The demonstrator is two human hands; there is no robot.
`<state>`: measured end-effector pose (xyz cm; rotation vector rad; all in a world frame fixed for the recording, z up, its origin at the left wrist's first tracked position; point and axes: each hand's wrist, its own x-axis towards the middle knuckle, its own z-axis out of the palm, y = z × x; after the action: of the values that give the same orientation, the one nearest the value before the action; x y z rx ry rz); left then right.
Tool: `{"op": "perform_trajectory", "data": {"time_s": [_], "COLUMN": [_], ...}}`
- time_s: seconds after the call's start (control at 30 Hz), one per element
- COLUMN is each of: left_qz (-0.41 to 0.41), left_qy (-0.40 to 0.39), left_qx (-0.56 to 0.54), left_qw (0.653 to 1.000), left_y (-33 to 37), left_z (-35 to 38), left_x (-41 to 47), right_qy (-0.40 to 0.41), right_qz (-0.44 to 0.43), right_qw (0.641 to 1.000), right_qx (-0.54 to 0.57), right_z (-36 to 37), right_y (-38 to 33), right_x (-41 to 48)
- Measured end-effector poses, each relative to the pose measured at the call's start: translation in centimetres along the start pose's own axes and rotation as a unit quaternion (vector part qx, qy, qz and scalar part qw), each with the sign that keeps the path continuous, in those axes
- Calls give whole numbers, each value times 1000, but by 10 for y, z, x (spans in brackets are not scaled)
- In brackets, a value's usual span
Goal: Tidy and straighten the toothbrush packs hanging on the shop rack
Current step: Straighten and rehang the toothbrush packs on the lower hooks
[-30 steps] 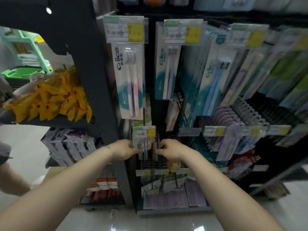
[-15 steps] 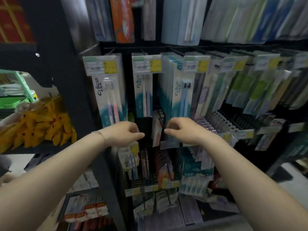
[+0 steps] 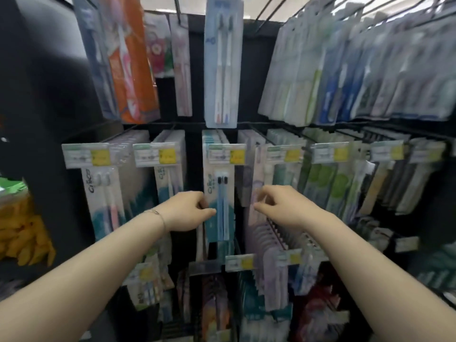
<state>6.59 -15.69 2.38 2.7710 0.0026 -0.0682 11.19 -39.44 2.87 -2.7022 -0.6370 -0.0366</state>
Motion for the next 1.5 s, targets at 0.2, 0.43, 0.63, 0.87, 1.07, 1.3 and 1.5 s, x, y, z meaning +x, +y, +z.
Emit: {"op": "perform_trajectory", "data": {"time_s": [0.2,0.43,0.63,0.87,1.07,1.3,1.5], "left_qz": [13,58,96,105,100,91,76], "left_qy": [-11,1,5,-18,-1,-11,-36], "left_qx": [-12,-8,1,15,22,24,45], "left_qw": [1000,998,995,994,995,995,995], "left_y": [37,64,84,123,174,243,288], "left_z": [18,28,33,48,63,91,109], "left_x": [11,33,56,78,105,134,150], "right_qy": [0,16,34,34,42,22,20], "right_qz": [2,20,41,46,30,29,32], "right_qw": [1000,1000,999,998,999,999,999], "right_qx": [-2,-4,6,7,7,-9,-2], "right_z": [-12,-22,-29,-41,-65,-94,-115], "right_y": [35,57,76,117,171,243,292], "right_x": [4,4,2,-3,-2,-11,-22]}}
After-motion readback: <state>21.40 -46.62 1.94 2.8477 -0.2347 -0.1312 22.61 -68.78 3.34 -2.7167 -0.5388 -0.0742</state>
